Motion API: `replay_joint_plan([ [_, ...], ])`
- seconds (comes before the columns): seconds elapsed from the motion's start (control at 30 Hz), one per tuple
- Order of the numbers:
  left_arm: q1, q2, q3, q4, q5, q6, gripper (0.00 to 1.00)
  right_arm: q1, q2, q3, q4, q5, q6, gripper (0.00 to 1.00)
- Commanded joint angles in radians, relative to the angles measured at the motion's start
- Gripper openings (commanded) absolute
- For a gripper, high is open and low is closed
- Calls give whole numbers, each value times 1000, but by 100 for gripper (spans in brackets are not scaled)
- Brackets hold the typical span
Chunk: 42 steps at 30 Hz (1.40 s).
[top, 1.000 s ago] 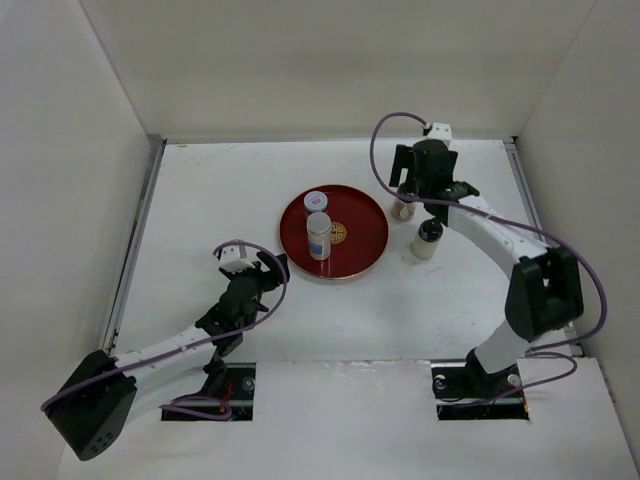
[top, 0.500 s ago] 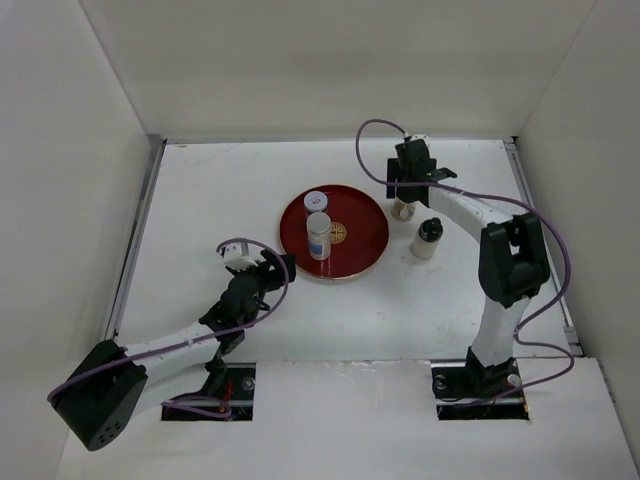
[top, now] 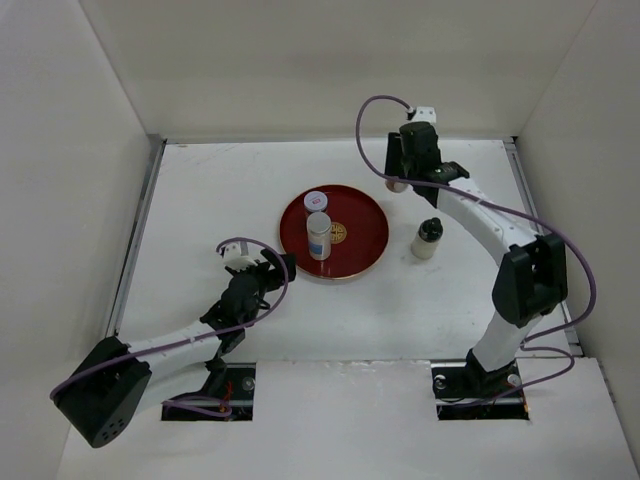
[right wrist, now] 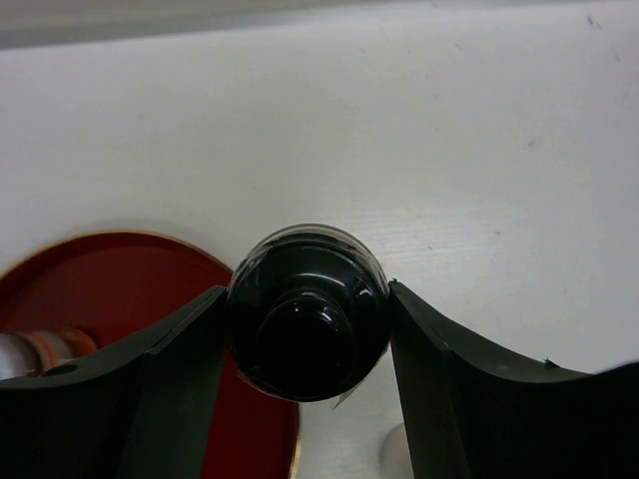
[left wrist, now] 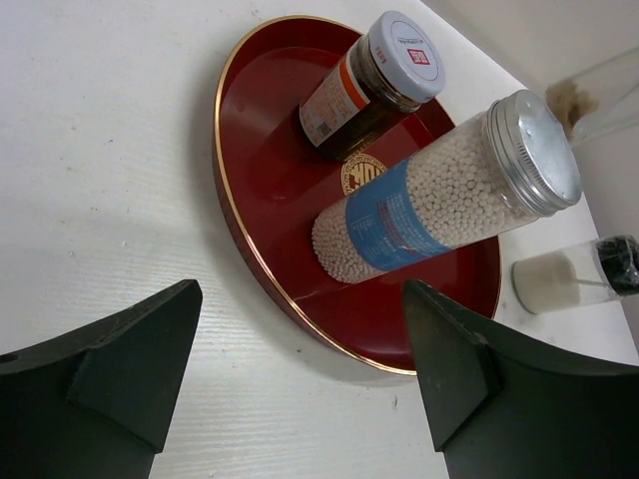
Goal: Organize the condiment bottles
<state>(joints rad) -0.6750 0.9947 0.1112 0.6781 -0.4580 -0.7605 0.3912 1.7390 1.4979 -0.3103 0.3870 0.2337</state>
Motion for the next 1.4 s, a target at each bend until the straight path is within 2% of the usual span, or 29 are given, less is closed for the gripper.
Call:
replay_joint_plan([
  [0.0,7,4,-2,64,5,-17,81,80,-9,59,96,6,-11,55],
  [0.23,16,-13,-10,57,2,-22,81,183,92,87,131,6,1,54],
  [0.47,19,-13,-10,55,8,-25,83,206,166,52,160,-2,36,58],
  [0.53,19,-10,-8,55,10,-26,83,206,171,38,165,-8,47,61],
  [0.63,19,-11,-8,55,10,-26,83,211,153,19,169,-7,50,74],
  [0.7,19,-7,-8,57,10,-26,83,214,120,7,169,0,47,85],
  [0.8,19,-2,-7,55,12,-28,83,214,42,-27,168,10,42,91],
  [0.9,19,-10,-8,55,12,-28,83,211,-76,-114,171,44,42,94],
  [1.0,21,-8,-8,55,12,-28,83,200,-228,-269,175,111,64,95],
  [1.17,18,2,-8,60,12,-34,83,153,-453,-520,148,283,122,100],
  [1.37,12,18,-4,64,12,-37,83,82,-503,-643,80,316,208,100],
])
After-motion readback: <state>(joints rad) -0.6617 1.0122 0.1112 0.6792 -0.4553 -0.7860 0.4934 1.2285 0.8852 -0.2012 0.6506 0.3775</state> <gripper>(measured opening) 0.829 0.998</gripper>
